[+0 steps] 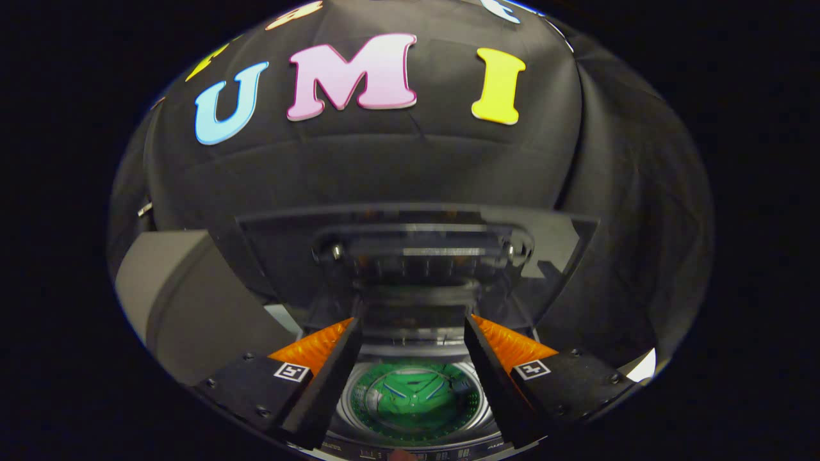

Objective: Put the clothes into the washing machine and then close the washing machine lid.

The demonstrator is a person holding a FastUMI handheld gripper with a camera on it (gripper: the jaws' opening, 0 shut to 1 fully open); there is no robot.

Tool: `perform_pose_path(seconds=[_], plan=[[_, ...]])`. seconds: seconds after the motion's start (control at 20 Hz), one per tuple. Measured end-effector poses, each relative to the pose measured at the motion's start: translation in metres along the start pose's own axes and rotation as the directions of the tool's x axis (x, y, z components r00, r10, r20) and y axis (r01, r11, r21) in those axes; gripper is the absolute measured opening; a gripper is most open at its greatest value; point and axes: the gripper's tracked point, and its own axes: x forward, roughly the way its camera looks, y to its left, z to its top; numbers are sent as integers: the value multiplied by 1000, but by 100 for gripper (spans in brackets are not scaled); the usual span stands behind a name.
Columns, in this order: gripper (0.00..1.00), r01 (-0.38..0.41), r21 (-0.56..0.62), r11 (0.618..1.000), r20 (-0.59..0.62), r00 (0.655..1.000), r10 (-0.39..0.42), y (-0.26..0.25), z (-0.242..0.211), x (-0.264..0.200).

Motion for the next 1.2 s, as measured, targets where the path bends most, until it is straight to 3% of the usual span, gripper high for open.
perform_pose_path(seconds=[0.4,0.75,1.2], plan=[[99,-14,32,999,154,988,9,3,93,0],[99,-8,25,1000,101,995,5,-1,92,52],[100,-8,48,999,130,991,2,-4,87,45]])
